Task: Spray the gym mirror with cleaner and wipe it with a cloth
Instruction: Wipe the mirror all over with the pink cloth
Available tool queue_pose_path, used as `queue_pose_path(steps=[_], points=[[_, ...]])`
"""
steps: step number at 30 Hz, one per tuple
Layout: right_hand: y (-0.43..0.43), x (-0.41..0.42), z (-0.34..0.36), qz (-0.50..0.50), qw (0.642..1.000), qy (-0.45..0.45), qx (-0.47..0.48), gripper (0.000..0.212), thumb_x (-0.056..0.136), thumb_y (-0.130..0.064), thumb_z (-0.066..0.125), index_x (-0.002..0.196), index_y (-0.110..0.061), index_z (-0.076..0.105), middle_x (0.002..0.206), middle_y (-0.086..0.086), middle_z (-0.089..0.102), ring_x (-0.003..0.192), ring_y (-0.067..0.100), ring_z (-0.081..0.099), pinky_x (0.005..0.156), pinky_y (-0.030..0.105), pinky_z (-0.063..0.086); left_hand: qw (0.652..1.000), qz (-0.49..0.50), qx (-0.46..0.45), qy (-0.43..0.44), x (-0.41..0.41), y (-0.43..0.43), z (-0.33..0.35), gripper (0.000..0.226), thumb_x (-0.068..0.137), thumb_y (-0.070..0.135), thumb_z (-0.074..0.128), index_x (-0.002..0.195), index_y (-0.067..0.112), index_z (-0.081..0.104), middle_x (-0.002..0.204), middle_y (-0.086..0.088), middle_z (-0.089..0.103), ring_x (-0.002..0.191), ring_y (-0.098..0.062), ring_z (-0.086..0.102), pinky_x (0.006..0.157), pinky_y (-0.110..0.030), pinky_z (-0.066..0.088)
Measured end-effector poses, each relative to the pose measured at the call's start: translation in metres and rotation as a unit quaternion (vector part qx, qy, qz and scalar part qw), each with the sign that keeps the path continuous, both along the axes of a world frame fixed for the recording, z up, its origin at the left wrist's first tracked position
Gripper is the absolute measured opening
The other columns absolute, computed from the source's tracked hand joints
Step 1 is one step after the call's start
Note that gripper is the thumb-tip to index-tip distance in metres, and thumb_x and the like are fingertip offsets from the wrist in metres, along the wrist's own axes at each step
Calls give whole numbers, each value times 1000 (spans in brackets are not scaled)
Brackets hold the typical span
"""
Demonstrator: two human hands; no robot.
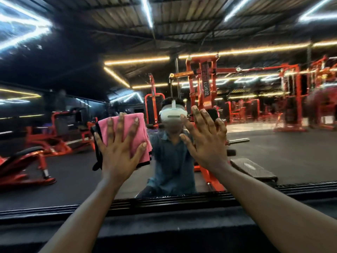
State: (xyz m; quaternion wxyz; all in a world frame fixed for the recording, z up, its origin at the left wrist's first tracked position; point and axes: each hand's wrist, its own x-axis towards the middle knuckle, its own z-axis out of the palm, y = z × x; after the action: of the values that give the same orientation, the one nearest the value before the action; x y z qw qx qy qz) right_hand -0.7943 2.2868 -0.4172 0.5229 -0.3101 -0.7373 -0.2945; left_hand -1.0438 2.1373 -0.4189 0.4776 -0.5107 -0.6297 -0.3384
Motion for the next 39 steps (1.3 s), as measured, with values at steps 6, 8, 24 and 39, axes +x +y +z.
queue_pose_path(steps=[6, 8, 24, 39], points=[[5, 3, -4, 15, 1000, 13, 2, 62, 106, -63, 25, 164, -44, 14, 175, -4, 7, 160, 20, 11, 123, 55, 16, 999, -13, -45, -18, 1, -8, 1, 77, 99, 68, 32, 166, 39, 7, 174, 3, -14, 160, -28, -16, 121, -70, -11], [5, 2, -4, 25, 999, 19, 11, 61, 106, -62, 26, 164, -43, 17, 174, -3, 10, 160, 21, 13, 123, 55, 17, 998, -14, -55, -25, 0, -10, 2, 78, 98, 69, 32, 166, 41, 6, 174, 4, -15, 160, -28, -17, 121, -70, -10], [7, -1, -5, 1, 1000, 26, 8, 63, 105, -61, 32, 164, -43, 17, 175, -6, 6, 160, 19, 9, 123, 55, 17, 999, -25, -29, -23, -1, -1, -4, 77, 100, 66, 34, 166, 39, 7, 175, 2, -13, 160, -27, -18, 118, -72, -15], [-1, -9, -1, -33, 998, 49, 38, 62, 103, -59, 33, 162, -38, 30, 173, -2, 16, 158, 21, 17, 120, 52, 17, 999, -30, 41, 11, -7, 14, -11, 75, 100, 62, 39, 166, 35, 15, 175, -3, -2, 161, -30, -4, 114, -81, -2]])
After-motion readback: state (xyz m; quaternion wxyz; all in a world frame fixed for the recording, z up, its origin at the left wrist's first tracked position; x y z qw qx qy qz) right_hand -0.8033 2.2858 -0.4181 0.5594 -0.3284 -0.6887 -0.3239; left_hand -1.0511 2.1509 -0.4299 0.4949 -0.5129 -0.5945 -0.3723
